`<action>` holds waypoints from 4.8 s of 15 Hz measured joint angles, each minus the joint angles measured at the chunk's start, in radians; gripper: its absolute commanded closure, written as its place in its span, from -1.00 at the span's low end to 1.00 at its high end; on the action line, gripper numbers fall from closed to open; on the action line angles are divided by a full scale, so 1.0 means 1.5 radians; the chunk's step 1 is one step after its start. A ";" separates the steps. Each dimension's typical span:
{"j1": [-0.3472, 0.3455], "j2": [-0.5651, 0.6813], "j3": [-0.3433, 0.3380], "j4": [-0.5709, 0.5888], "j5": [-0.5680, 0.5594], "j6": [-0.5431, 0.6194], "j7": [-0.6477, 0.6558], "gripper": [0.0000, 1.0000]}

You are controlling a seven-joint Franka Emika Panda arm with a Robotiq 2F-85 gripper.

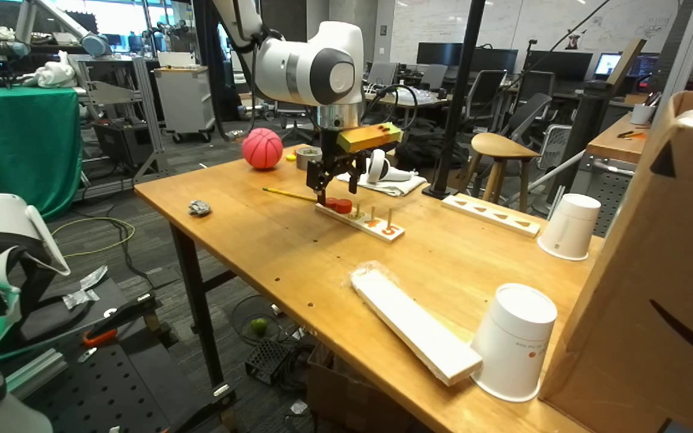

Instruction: Place the right and left stacks of orange round blocks in the first right position on the wooden board, respectively.

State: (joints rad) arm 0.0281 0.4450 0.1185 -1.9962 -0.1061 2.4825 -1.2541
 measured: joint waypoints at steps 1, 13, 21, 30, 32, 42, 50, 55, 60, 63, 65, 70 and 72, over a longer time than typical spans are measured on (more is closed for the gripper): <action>0.001 0.001 -0.004 0.000 -0.021 0.000 0.011 -1.00; 0.001 0.003 -0.014 0.003 -0.098 0.002 0.072 -1.00; 0.002 0.004 -0.011 0.003 -0.098 0.001 0.092 -0.32; 0.002 0.009 -0.011 0.004 -0.098 0.000 0.111 0.66; 0.002 0.009 -0.011 0.004 -0.098 0.000 0.114 0.66; 0.002 -0.019 -0.031 0.009 -0.134 -0.001 0.142 0.66; -0.009 -0.043 -0.088 0.013 -0.192 -0.009 0.189 0.66; -0.026 -0.047 -0.108 0.018 -0.209 -0.019 0.209 0.66; -0.030 -0.054 -0.108 0.017 -0.209 -0.029 0.227 0.66; -0.030 -0.056 -0.108 0.016 -0.209 -0.039 0.238 0.66; -0.033 -0.056 -0.108 0.014 -0.209 -0.043 0.244 0.66; -0.039 -0.056 -0.106 0.001 -0.198 -0.049 0.250 0.66; -0.043 -0.056 -0.100 0.000 -0.181 -0.051 0.250 0.66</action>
State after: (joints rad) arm -0.0358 0.3610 -0.0311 -1.9970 -0.3771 2.4058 -0.8797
